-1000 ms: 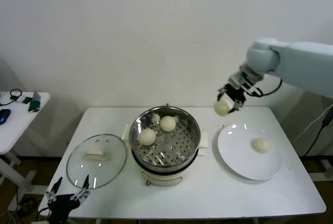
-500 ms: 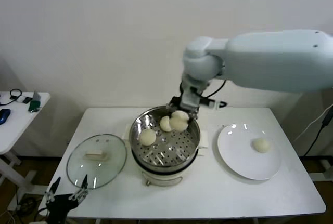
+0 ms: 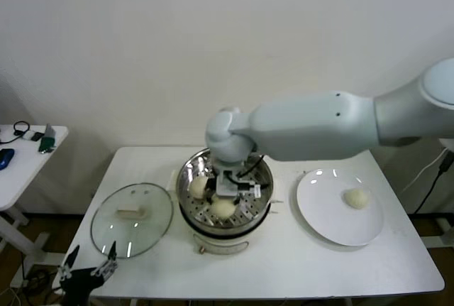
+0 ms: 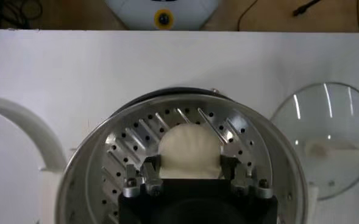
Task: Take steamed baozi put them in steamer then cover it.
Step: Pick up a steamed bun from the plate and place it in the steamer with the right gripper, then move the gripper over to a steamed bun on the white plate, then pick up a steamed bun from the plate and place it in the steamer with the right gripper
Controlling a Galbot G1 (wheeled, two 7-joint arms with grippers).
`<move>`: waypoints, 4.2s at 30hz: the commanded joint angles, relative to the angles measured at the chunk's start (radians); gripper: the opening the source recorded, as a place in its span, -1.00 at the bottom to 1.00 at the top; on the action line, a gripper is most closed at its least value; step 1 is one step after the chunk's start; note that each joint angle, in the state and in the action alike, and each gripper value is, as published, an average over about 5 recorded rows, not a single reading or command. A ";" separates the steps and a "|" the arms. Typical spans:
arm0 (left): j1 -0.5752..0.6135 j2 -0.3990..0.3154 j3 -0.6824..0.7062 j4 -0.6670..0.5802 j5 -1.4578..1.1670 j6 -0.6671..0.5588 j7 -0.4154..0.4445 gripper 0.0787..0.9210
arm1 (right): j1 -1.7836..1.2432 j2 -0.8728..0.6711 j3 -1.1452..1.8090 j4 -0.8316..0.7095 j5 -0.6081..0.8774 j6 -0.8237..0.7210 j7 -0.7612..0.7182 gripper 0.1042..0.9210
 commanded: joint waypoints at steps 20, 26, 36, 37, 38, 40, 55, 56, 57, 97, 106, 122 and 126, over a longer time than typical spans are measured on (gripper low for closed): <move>-0.003 -0.002 0.016 -0.017 0.008 -0.001 0.000 0.77 | 0.304 -0.272 -0.162 -0.177 0.355 -0.013 -0.156 0.76; -0.015 -0.001 0.017 -0.015 0.004 0.000 0.002 0.77 | 0.356 -0.463 -0.354 -0.348 0.438 -0.061 -0.160 0.76; -0.023 -0.005 0.014 -0.001 0.009 0.003 0.003 0.77 | -0.045 -0.728 -0.144 -0.476 0.262 -0.164 -0.089 0.76; -0.022 -0.005 0.013 -0.001 0.010 0.003 0.003 0.77 | -0.086 -0.731 -0.108 -0.495 0.242 -0.166 -0.086 0.76; -0.019 -0.006 0.012 0.000 0.010 0.002 0.003 0.77 | -0.136 -0.734 -0.064 -0.518 0.217 -0.168 -0.082 0.76; -0.015 -0.006 0.008 0.002 0.010 0.000 0.003 0.77 | -0.220 -0.730 0.007 -0.561 0.180 -0.171 -0.074 0.76; 0.008 -0.028 -0.001 0.013 0.018 -0.018 -0.001 0.77 | -0.534 -0.584 0.293 -0.782 0.041 -0.168 -0.044 0.75; 0.008 -0.028 -0.002 0.013 0.019 -0.018 -0.001 0.77 | -0.545 -0.576 0.307 -0.793 0.036 -0.168 -0.044 0.75; 0.009 -0.029 -0.003 0.013 0.019 -0.018 -0.001 0.77 | -0.555 -0.569 0.319 -0.802 0.034 -0.168 -0.044 0.75; 0.017 -0.027 0.010 -0.007 0.026 -0.016 -0.004 0.77 | -0.274 -0.565 0.138 -0.688 0.227 -0.190 -0.085 0.42; 0.001 -0.017 0.019 -0.011 0.019 -0.009 -0.003 0.77 | 0.237 -0.528 -0.240 -0.342 0.555 -0.261 -0.104 0.41; -0.020 0.006 0.010 -0.018 0.002 0.001 -0.004 0.77 | 0.379 -0.309 -0.181 0.079 0.946 -0.539 0.085 0.41; -0.025 0.005 0.007 -0.017 -0.001 0.004 -0.004 0.77 | 0.270 -0.269 -0.149 0.077 0.924 -0.581 0.166 0.41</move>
